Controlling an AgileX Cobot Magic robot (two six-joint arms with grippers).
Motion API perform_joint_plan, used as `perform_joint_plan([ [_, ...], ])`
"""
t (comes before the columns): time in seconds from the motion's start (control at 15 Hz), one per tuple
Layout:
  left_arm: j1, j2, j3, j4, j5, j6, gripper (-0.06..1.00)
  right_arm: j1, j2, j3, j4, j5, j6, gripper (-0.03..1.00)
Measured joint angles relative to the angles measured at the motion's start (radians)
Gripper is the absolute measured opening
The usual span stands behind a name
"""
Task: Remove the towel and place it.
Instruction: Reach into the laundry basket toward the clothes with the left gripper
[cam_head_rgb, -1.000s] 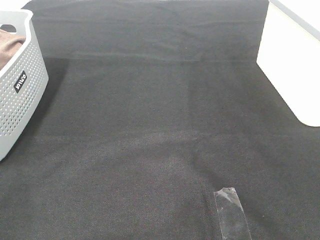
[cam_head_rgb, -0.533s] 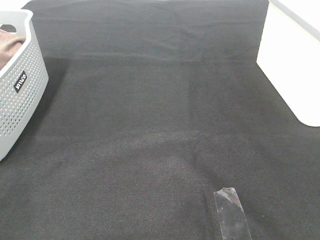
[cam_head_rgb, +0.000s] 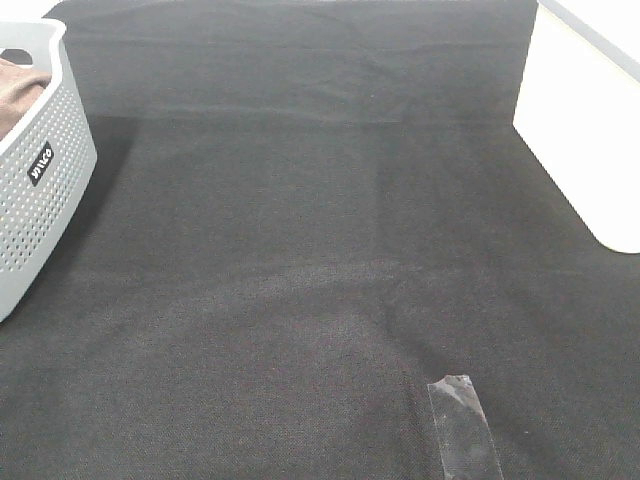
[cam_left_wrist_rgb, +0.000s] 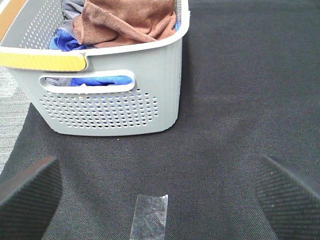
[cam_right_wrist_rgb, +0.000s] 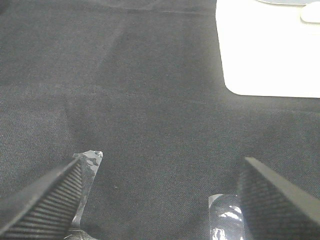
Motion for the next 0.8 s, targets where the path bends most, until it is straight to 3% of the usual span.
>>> perform_joint_plan([
  [0.2,0.000,0.006,-0.020,0.003,0.013,0.079,0.99,0.000,0.000,0.000,0.000,0.000,0.000,0.77],
  [0.33,0.000,0.109,-0.126,0.003,0.081,0.305,0.99,0.000,0.000,0.000,0.000,0.000,0.000,0.77],
  [0.47,0.000,0.359,-0.274,0.005,0.136,0.622,0.99,0.000,0.000,0.000,0.000,0.000,0.000,0.77],
  [0.67,-0.002,0.649,-0.440,0.042,0.137,0.816,0.99,0.000,0.000,0.000,0.000,0.000,0.000,0.77],
  [0.8,-0.002,0.918,-0.601,0.109,0.134,0.860,0.99,0.000,0.000,0.000,0.000,0.000,0.000,0.77],
])
